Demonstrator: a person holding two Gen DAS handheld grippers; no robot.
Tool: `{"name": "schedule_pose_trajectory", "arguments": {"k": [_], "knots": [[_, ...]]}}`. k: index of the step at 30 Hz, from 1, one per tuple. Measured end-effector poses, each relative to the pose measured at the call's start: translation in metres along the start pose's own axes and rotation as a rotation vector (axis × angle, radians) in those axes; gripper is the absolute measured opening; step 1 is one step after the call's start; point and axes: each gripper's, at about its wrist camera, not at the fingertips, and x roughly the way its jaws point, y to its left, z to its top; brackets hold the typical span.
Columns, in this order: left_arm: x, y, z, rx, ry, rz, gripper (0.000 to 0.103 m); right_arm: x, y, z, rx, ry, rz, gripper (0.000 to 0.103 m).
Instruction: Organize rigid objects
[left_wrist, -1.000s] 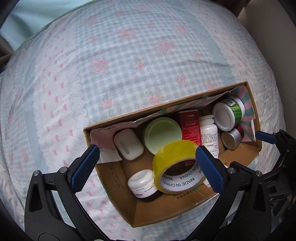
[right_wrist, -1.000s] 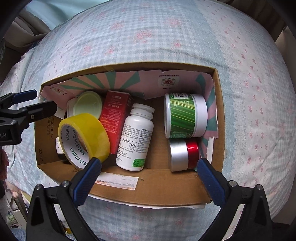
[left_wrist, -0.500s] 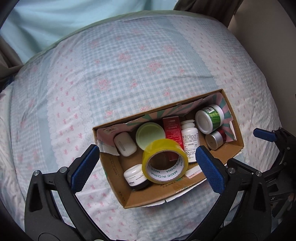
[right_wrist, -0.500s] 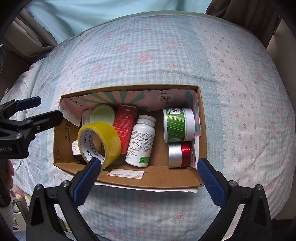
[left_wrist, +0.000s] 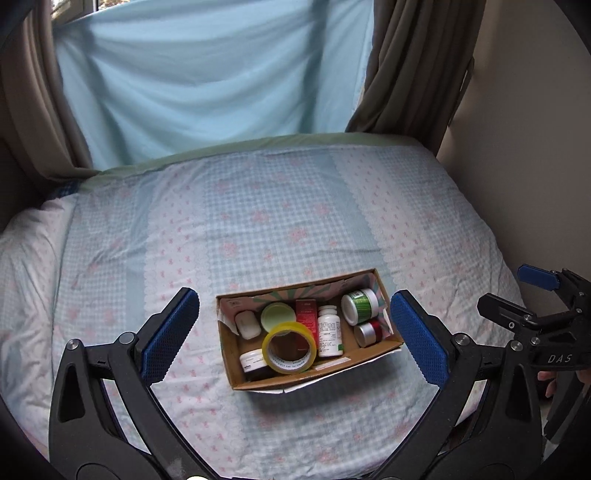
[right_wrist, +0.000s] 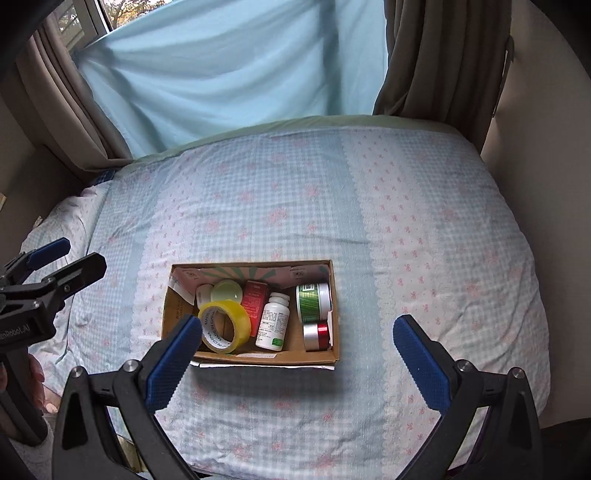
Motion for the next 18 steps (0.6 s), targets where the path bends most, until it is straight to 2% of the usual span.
{"name": "schedule_pose_trajectory", "arguments": {"k": [6, 10, 18], "knots": [[-0.098, -0.038, 0.002, -0.017, -0.195, 0.089, 0.103, -0.090, -0.019, 0.011, -0.007, -0.172, -0.033, 0.103], [-0.148, -0.070, -0.007, -0.034, -0.310, 0.140, 0.103, -0.139, -0.032, 0.006, -0.044, -0.277, -0.050, 0.103], [-0.192, -0.126, -0.035, -0.060, -0.426, 0.174, 0.103, -0.199, -0.059, -0.018, -0.078, -0.432, -0.073, 0.103]]}}
